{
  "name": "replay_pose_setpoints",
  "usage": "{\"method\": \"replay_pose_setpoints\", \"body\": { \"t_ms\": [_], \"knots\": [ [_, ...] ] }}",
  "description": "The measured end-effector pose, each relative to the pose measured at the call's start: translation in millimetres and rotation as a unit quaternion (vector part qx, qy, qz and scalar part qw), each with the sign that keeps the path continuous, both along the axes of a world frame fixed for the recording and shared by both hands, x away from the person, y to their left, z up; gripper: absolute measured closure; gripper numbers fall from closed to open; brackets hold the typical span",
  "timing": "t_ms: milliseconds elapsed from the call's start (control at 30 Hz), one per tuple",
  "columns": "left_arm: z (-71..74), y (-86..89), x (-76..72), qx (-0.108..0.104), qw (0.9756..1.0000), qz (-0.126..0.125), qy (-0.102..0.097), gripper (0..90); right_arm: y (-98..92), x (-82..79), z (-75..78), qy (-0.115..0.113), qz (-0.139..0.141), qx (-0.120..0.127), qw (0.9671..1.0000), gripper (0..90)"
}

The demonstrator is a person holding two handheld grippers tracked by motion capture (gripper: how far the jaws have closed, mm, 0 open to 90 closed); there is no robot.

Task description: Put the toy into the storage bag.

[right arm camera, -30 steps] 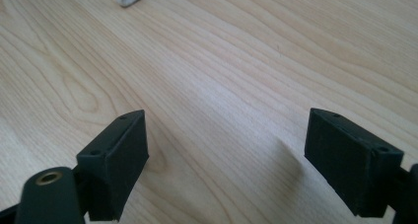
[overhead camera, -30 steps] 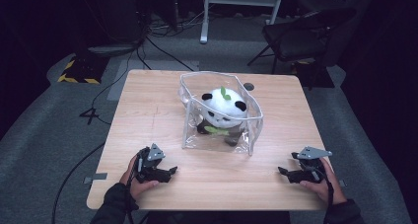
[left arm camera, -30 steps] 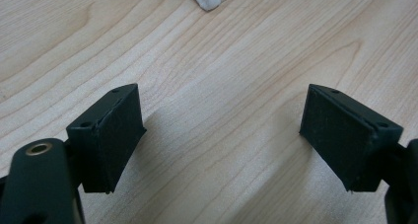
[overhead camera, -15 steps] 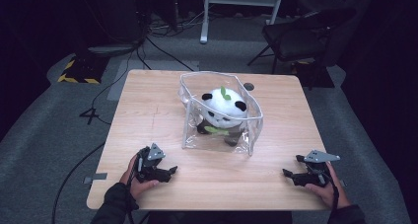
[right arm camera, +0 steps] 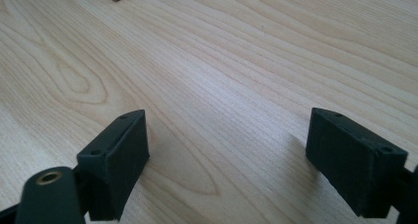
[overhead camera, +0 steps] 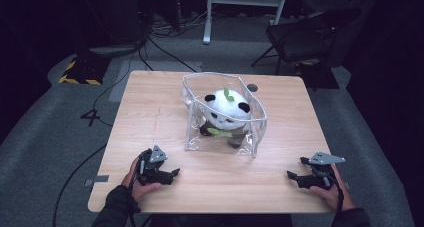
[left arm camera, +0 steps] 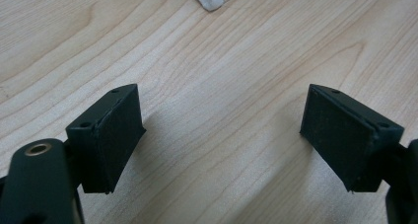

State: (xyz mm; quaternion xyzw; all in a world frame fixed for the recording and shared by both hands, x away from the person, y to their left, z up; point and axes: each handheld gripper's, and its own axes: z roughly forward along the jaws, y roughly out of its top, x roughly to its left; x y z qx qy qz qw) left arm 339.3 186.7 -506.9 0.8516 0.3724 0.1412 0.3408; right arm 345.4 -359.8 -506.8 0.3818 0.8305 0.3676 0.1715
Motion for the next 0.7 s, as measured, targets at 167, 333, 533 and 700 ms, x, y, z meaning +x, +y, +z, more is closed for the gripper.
{"method": "replay_pose_setpoints", "body": {
  "t_ms": [167, 333, 533, 700],
  "knots": [
    [-0.1, 0.0, 0.0, -0.002, 1.0000, 0.001, 0.001, 16.3, -0.2, 0.1, 0.0, 0.000, 0.000, 0.000, 1.0000, 16.5],
    [-0.2, -0.1, 0.0, -0.002, 1.0000, 0.002, 0.001, 16.3, -0.3, 0.2, -0.1, 0.000, 0.001, 0.000, 1.0000, 16.5],
    [-0.1, -0.1, -0.1, -0.002, 1.0000, 0.002, 0.001, 16.3, -0.2, 0.1, 0.0, 0.000, 0.001, 0.000, 1.0000, 16.5],
    [-0.1, -0.1, 0.0, -0.002, 1.0000, 0.002, 0.001, 16.3, 0.1, 0.0, 0.0, 0.000, 0.000, -0.001, 1.0000, 16.5]
  ]
}}
